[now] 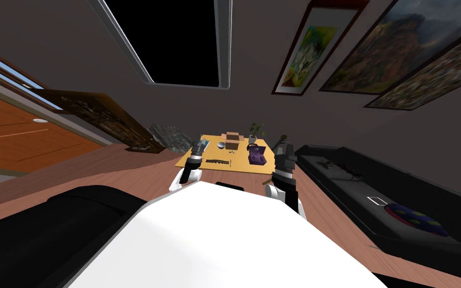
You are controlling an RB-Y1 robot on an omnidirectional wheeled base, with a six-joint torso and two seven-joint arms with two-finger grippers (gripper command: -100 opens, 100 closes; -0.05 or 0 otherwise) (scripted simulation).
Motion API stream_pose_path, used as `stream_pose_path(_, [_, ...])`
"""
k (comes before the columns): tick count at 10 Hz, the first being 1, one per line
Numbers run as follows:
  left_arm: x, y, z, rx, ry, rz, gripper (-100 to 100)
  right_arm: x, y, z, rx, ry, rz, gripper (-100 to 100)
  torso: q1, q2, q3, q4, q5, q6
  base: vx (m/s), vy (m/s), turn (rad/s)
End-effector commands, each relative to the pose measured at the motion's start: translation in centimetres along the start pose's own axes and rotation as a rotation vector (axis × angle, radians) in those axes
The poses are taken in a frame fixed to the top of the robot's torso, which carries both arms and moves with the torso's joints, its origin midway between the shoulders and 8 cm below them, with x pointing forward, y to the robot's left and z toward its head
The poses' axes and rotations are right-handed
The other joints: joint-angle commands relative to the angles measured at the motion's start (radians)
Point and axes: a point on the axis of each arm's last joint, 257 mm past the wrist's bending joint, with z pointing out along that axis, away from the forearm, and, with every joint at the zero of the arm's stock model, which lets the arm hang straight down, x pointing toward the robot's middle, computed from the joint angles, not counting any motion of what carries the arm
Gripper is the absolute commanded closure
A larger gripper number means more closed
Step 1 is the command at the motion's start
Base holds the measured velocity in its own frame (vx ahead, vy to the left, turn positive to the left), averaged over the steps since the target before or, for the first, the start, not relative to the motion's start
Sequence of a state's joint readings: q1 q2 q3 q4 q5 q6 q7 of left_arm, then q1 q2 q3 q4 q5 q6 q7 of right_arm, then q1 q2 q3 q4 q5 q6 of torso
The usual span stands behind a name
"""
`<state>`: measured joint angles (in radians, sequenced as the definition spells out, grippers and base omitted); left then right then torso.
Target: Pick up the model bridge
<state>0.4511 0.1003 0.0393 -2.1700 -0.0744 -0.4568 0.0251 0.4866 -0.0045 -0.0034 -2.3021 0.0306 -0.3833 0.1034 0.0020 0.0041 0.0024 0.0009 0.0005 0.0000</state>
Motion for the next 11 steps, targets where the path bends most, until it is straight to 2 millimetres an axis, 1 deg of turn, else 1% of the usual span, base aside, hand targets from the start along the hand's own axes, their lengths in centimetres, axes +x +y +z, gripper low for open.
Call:
stream_pose_path(1, [-0.2, 2.3, 0.4, -0.052, 0.011, -0.005, -100, 0.0, 0.0, 0.0, 0.000, 0.000, 0.000, 0, 0.000, 0.000, 0.000, 0.000, 0.000, 0.000, -0.080, 0.039, 0.012])
stream_pose_path(2, [-0.3, 3.8, 0.6, -0.085, 0.013, -0.010, -100, 0.0, 0.0, 0.0, 0.000, 0.000, 0.000, 0, 0.001, 0.001, 0.000, 0.000, 0.000, 0.000, -0.073, 0.034, 0.009])
stream_pose_path(3, [-0.3, 3.9, 0.6, -0.087, 0.013, -0.010, -100, 0.0, 0.0, 0.0, 0.000, 0.000, 0.000, 0, 0.001, 0.001, 0.000, 0.000, 0.000, 0.000, -0.042, 0.020, 0.001])
stream_pose_path(6, [-0.7, 8.7, 1.5, -0.195, 0.009, -0.038, -100, 0.0, 0.0, 0.0, 0.000, 0.000, 0.000, 0, 0.000, -0.002, -0.001, 0.000, 0.000, 0.000, -0.047, 0.027, 0.008])
stream_pose_path(7, [-0.7, 9.2, 1.3, -0.209, 0.009, -0.038, -100, 0.0, 0.0, 0.0, 0.000, 0.000, 0.000, 0, 0.000, -0.001, -0.001, 0.000, 0.000, 0.000, -0.046, 0.026, 0.000])
stream_pose_path(8, [-0.8, 11.1, 1.5, -0.255, 0.004, -0.050, -100, 0.0, 0.0, 0.0, 0.000, 0.000, 0.000, 0, 0.000, -0.001, -0.001, 0.000, 0.000, 0.000, -0.040, 0.030, 0.005])
stream_pose_path(9, [-0.9, 12.1, 1.9, -0.277, -0.001, -0.064, -100, 0.0, 0.0, 0.0, 0.000, 0.000, 0.000, 0, 0.000, -0.002, -0.001, 0.000, 0.000, 0.000, -0.056, 0.041, 0.005])
stream_pose_path(10, [-0.9, 13.2, 1.6, -0.304, -0.002, -0.064, -100, 0.0, 0.0, 0.0, 0.000, 0.000, 0.000, 0, 0.001, -0.001, -0.001, 0.000, 0.000, 0.000, -0.048, 0.026, -0.004])
stream_pose_path(11, [-0.9, 15.0, 1.8, -0.346, -0.008, -0.081, -100, 0.0, 0.0, 0.0, 0.000, 0.000, 0.000, 0, 0.000, -0.001, -0.001, 0.000, 0.000, 0.000, -0.040, 0.016, 0.002])
